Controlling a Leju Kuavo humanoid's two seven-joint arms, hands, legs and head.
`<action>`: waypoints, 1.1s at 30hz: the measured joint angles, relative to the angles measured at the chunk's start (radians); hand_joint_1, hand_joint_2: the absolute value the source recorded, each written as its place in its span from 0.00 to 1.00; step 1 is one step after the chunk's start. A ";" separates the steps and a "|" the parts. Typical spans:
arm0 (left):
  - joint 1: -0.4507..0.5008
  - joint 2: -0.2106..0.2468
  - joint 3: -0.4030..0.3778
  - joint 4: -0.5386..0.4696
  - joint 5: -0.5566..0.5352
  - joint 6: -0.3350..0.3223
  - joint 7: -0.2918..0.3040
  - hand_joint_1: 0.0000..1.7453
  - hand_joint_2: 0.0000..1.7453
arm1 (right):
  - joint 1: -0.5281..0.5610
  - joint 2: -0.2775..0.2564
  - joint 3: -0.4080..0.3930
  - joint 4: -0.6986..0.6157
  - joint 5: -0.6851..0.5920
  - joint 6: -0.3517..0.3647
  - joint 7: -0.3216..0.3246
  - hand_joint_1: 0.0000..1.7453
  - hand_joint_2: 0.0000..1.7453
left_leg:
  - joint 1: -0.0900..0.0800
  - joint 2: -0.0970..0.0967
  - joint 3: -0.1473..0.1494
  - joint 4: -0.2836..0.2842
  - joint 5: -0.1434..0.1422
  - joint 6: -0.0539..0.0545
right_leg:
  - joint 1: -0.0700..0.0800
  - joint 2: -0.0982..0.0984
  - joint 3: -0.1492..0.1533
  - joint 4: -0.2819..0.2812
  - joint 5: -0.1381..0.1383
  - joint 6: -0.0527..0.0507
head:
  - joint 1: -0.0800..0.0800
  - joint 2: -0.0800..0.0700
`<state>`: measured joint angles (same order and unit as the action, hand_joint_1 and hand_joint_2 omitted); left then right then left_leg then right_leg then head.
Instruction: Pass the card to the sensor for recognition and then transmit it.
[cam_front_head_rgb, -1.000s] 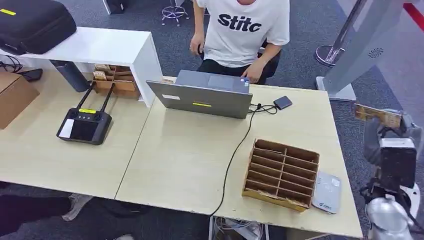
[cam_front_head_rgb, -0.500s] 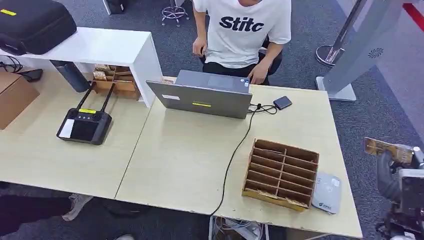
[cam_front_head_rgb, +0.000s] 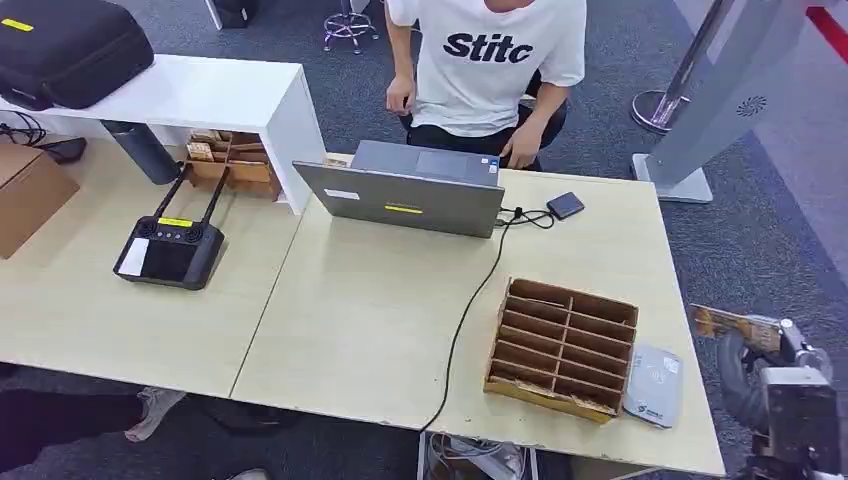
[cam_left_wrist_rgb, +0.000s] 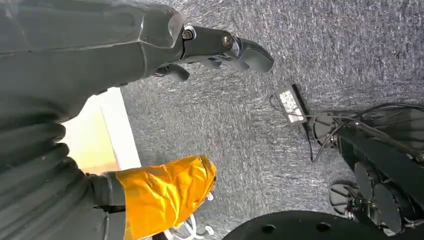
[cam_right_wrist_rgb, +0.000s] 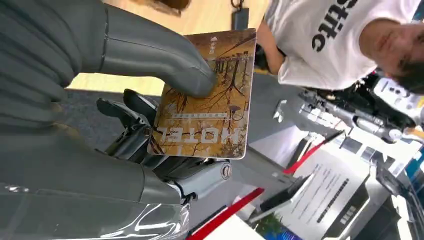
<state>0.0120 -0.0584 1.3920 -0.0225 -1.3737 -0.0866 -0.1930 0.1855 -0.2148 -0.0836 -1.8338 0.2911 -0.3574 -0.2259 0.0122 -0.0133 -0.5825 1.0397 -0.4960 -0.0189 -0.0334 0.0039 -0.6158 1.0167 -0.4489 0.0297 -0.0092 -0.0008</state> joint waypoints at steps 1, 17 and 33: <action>0.000 0.000 0.000 0.000 0.004 0.001 -0.002 0.00 1.00 | 0.003 0.000 0.013 0.000 0.003 -0.001 0.004 1.00 1.00 | 0.000 0.000 0.000 0.000 0.000 0.000 | 0.000 0.000 0.000 0.000 0.000 0.000 | 0.000 0.000; 0.004 0.000 -0.021 0.000 0.052 0.009 -0.023 0.00 1.00 | 0.023 0.000 0.179 0.041 -0.037 0.024 0.064 1.00 1.00 | 0.000 0.000 0.000 0.000 0.000 0.000 | 0.000 0.000 0.000 0.000 0.000 0.000 | 0.000 0.000; 0.012 0.001 -0.067 0.000 0.085 0.012 -0.044 0.00 1.00 | 0.024 -0.015 0.166 0.103 -0.051 -0.021 0.068 1.00 1.00 | 0.000 0.000 0.000 0.000 0.000 0.000 | 0.000 0.000 0.000 0.000 0.000 0.000 | 0.000 0.000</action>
<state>0.0241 -0.0576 1.3252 -0.0225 -1.2886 -0.0744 -0.2369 0.2093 -0.2297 0.0824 -1.7311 0.2396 -0.3788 -0.1576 0.0120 -0.0132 -0.5824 1.0396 -0.4960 -0.0189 -0.0336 0.0039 -0.6158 1.0166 -0.4490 0.0297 -0.0092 -0.0008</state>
